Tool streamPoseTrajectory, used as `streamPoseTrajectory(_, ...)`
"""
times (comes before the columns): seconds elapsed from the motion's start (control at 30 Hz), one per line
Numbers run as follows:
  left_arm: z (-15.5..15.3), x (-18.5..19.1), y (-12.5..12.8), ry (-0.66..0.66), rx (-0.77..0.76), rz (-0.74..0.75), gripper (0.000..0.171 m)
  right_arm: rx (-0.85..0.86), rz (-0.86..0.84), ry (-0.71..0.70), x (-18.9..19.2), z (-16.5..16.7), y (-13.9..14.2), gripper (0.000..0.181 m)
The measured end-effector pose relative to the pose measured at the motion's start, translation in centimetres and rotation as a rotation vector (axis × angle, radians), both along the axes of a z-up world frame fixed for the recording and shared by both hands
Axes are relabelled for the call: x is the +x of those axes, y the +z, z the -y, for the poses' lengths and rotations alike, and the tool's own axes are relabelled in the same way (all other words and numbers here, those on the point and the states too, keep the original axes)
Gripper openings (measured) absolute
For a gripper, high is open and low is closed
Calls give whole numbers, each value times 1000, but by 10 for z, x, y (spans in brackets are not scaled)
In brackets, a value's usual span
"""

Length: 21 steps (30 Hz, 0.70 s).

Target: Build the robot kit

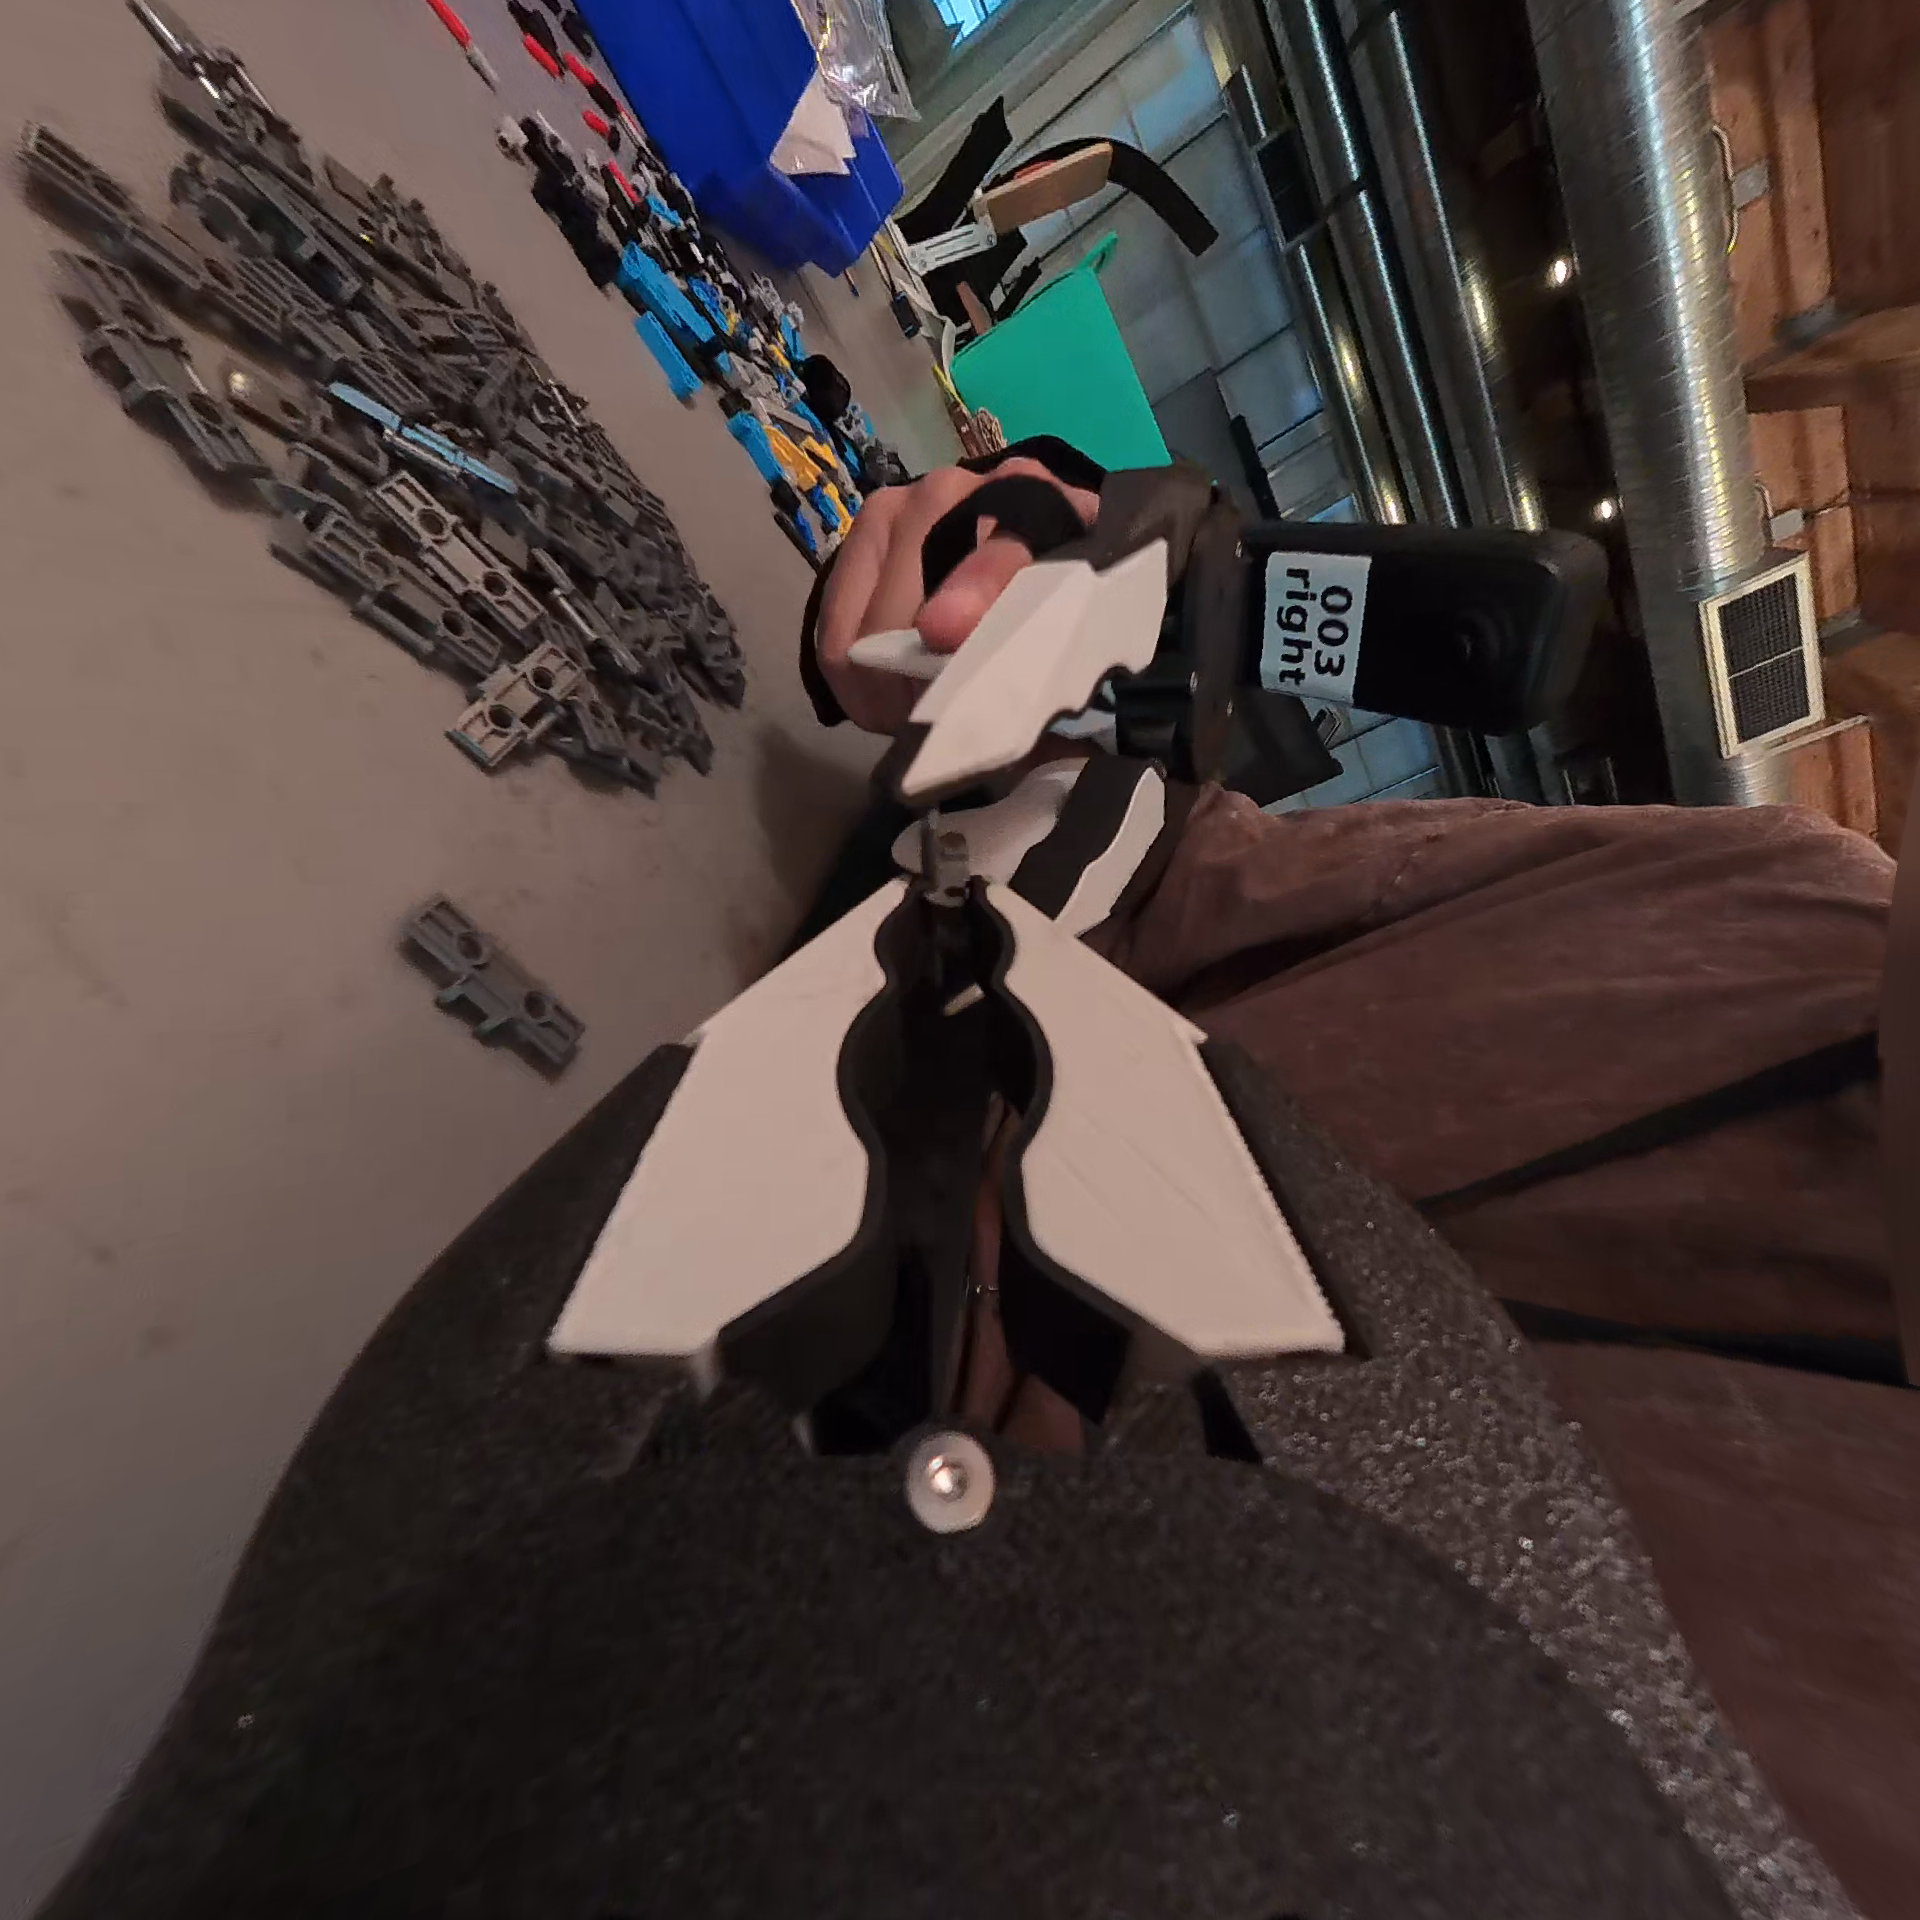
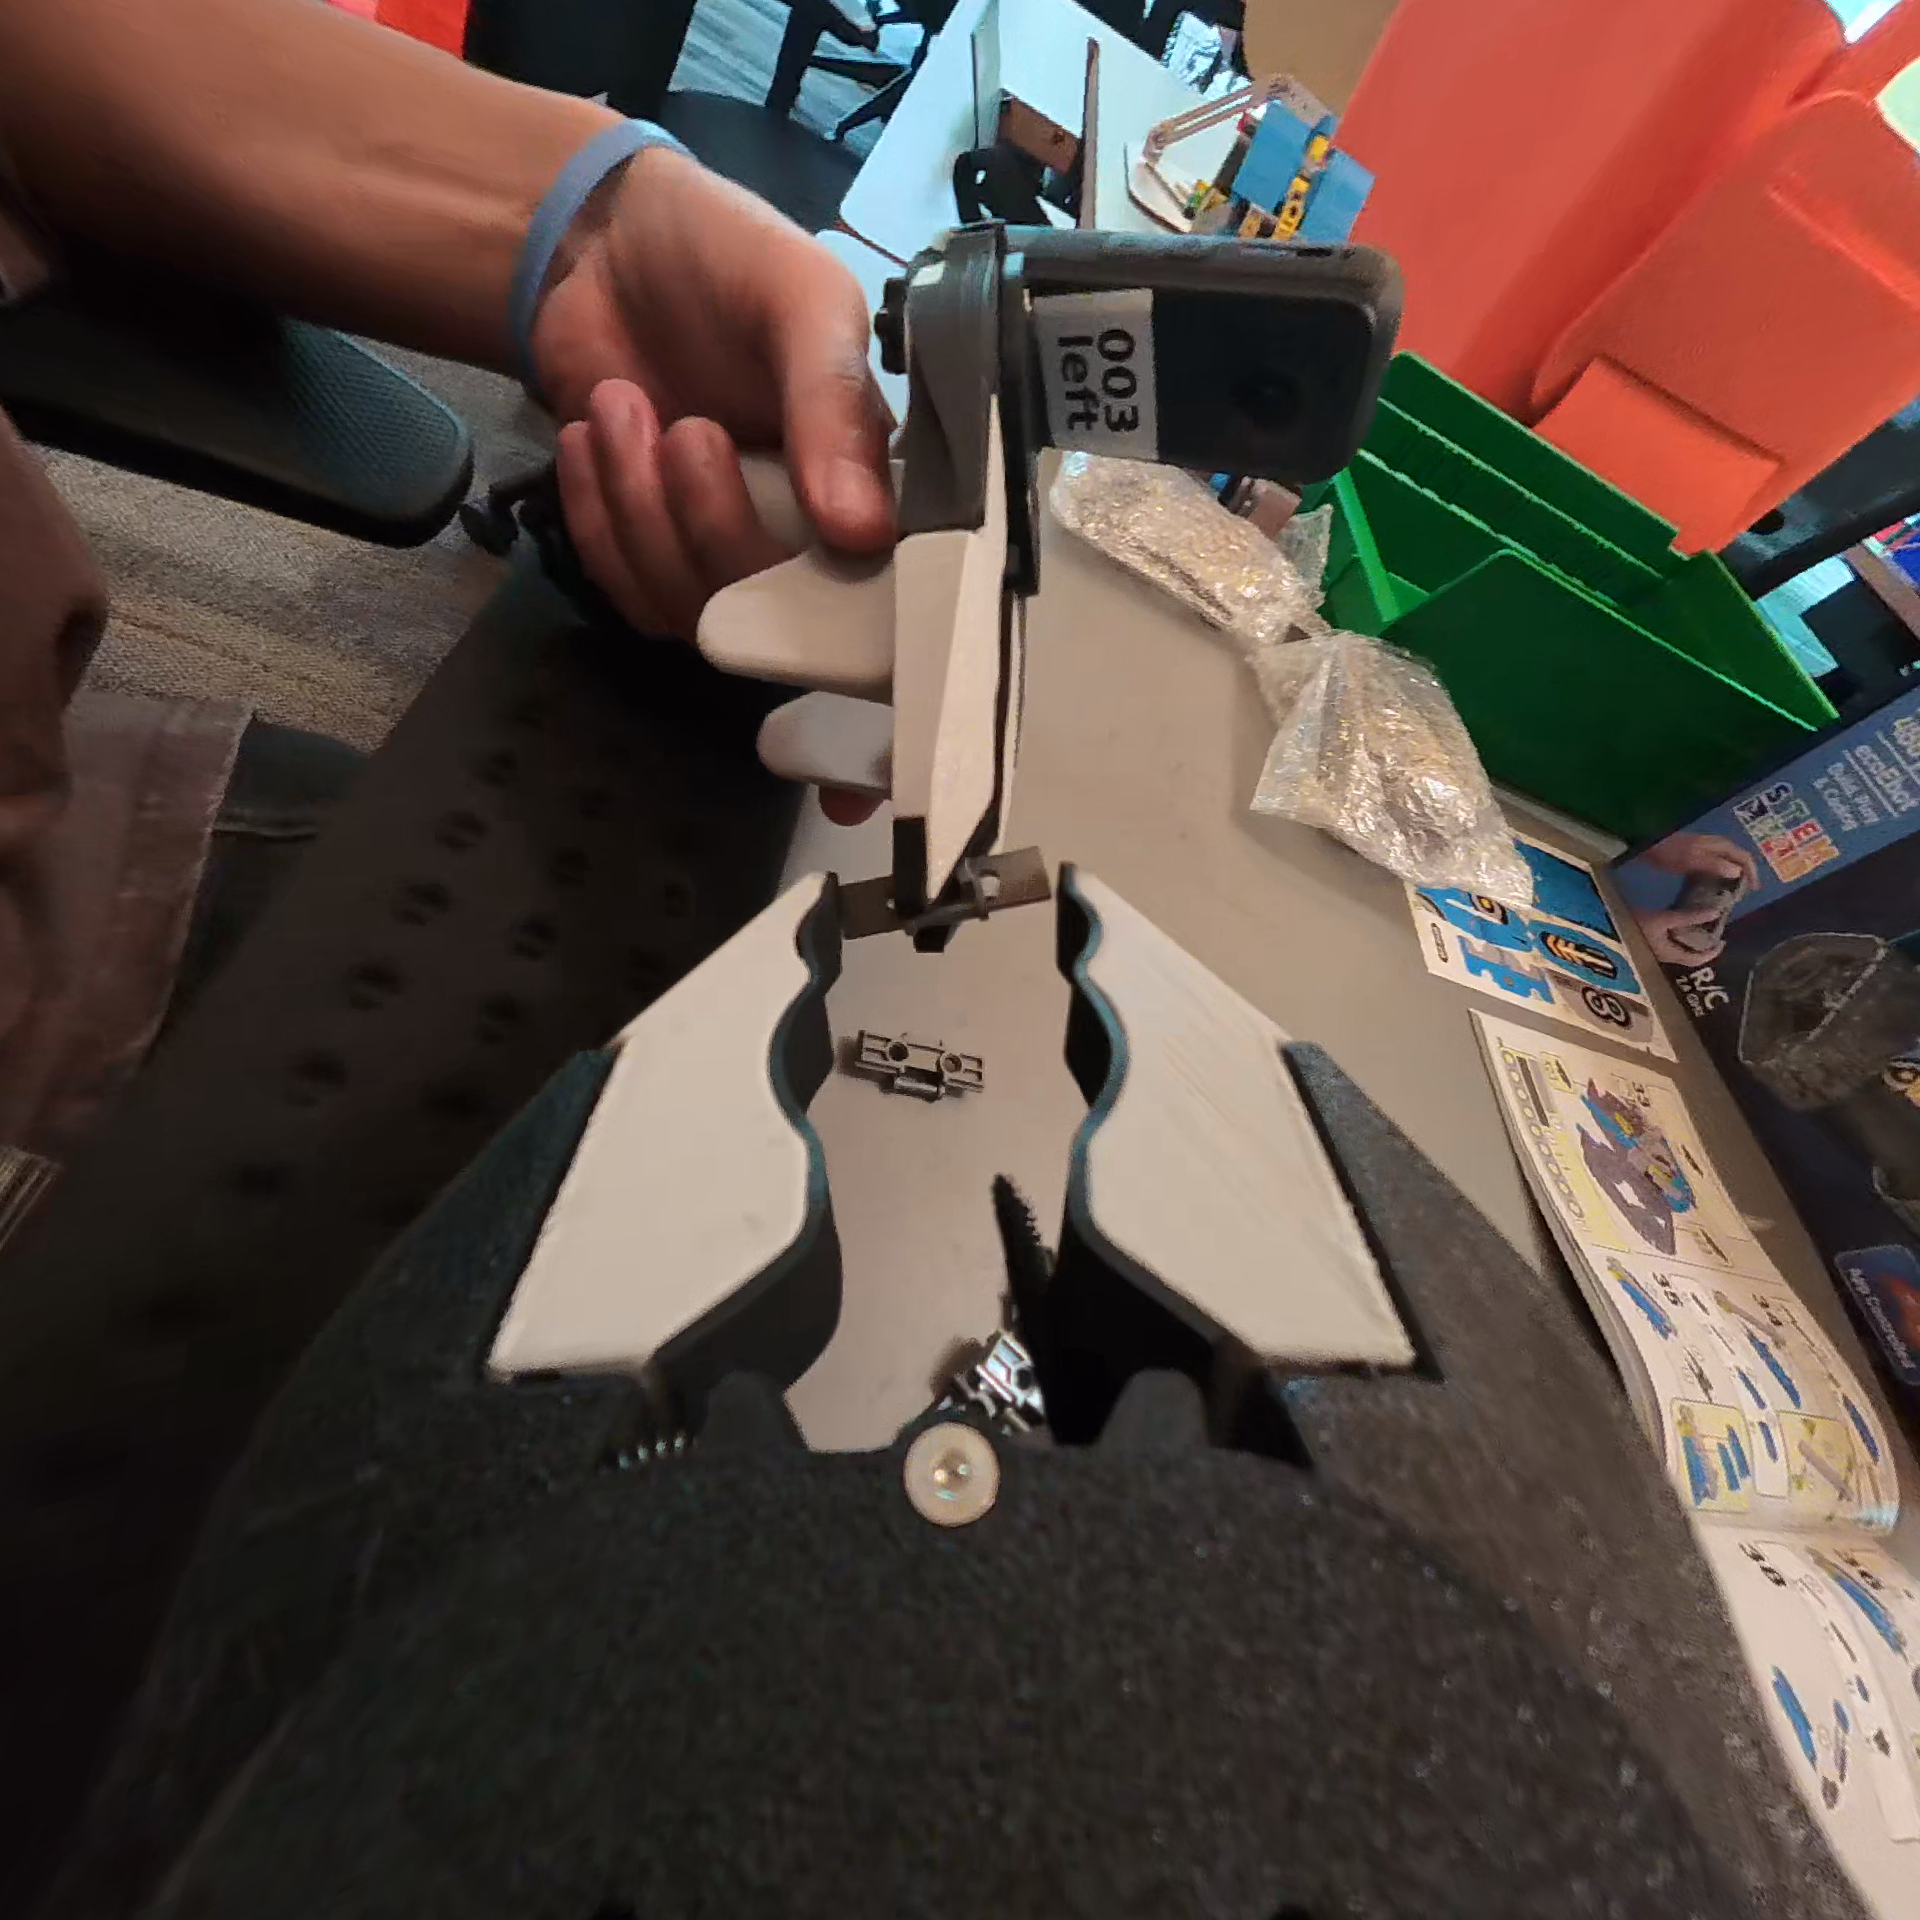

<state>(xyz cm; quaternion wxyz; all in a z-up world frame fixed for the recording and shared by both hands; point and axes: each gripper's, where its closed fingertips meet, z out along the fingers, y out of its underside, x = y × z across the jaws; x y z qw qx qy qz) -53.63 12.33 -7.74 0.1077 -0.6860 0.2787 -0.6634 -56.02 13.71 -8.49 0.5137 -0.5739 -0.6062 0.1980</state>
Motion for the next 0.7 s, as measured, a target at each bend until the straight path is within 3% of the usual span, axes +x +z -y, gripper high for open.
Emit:
streamPoseTrajectory(0.17,1,0,-1,11,41,-15,8,6,11,-3,3,0,0,40)
streamPoseTrajectory(0.27,-10,-2,-4,81,83,-40,22,40,14,-48,9,-8,3,40)
streamPoseTrajectory(0.4,-13,-1,-1,95,105,-24,6,58,26,-76,11,-12,1,40)
streamPoseTrajectory(0.7,-13,0,2,94,105,2,7,33,-10,-71,11,-10,4,40)
